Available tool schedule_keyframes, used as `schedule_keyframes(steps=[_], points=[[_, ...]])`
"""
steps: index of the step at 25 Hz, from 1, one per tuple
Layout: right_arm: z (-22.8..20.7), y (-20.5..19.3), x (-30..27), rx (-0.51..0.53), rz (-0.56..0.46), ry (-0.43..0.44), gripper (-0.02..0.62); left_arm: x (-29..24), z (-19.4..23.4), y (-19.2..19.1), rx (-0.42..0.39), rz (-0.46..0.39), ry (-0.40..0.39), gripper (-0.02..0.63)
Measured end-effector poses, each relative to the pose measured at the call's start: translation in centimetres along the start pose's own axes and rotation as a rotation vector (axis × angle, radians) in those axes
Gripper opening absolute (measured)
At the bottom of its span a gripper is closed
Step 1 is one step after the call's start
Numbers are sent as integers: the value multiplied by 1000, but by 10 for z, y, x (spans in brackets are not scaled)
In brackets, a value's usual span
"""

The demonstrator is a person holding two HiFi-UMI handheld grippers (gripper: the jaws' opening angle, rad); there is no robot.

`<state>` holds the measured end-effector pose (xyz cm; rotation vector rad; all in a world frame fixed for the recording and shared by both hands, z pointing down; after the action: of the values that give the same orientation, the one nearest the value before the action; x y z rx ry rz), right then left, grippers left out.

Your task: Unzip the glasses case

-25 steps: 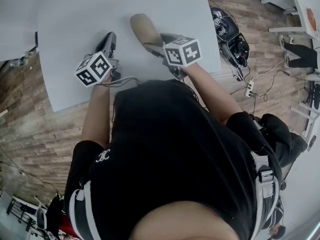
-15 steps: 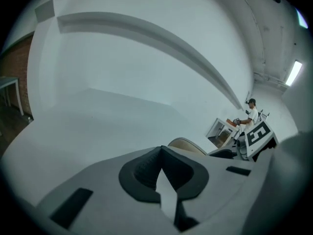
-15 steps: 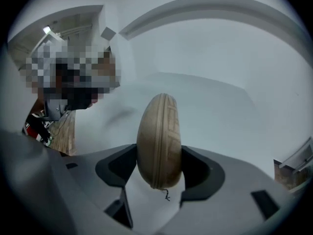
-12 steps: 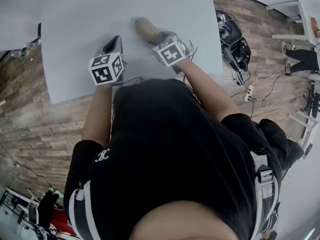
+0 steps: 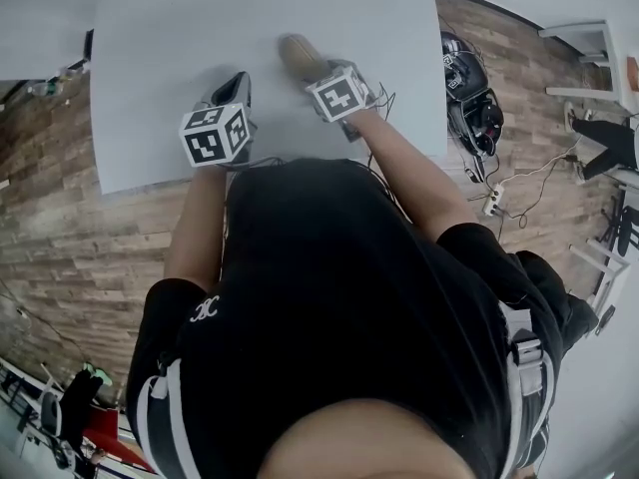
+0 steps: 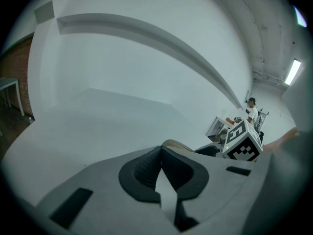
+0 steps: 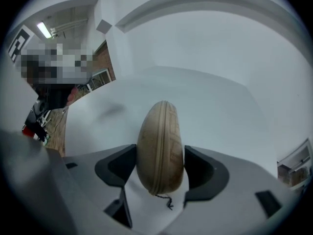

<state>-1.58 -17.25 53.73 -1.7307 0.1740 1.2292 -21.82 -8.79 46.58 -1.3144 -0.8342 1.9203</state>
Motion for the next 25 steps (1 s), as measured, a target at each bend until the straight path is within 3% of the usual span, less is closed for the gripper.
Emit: schedule_keyframes(steps=[4,8,11,13,17,25], points=[[-1,-2,14,-40,-78,-6,288,2,1,-6,14,12,4,3],[0,4,49,-92,-240,35,287,4,3,-5,30,2,7,3],[-6,2,72,-133,-313,-11,278,5,7,-3,33,-5,3,3],[-12,-1,83,-145,-323,-81,14,4,7,-3,35,-6,-5,3],[-17,-6,91,-124,-341,-79,14,-1,-2,-2,36,-2,-25,3],[-29,-12,107,-189,-409,-70,14,-4,-19,7,3,-26,-34,2]])
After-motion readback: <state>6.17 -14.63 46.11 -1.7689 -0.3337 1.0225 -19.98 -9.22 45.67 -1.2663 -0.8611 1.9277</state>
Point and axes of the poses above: the fingertips, and each gripper's own axes: x backward along the fingers, z to its left, y out of its top, the point moved 10 cm from there along x, backward along the fingers, and after that the axes turned 2 degrees about -z, right-handed, at the moved point
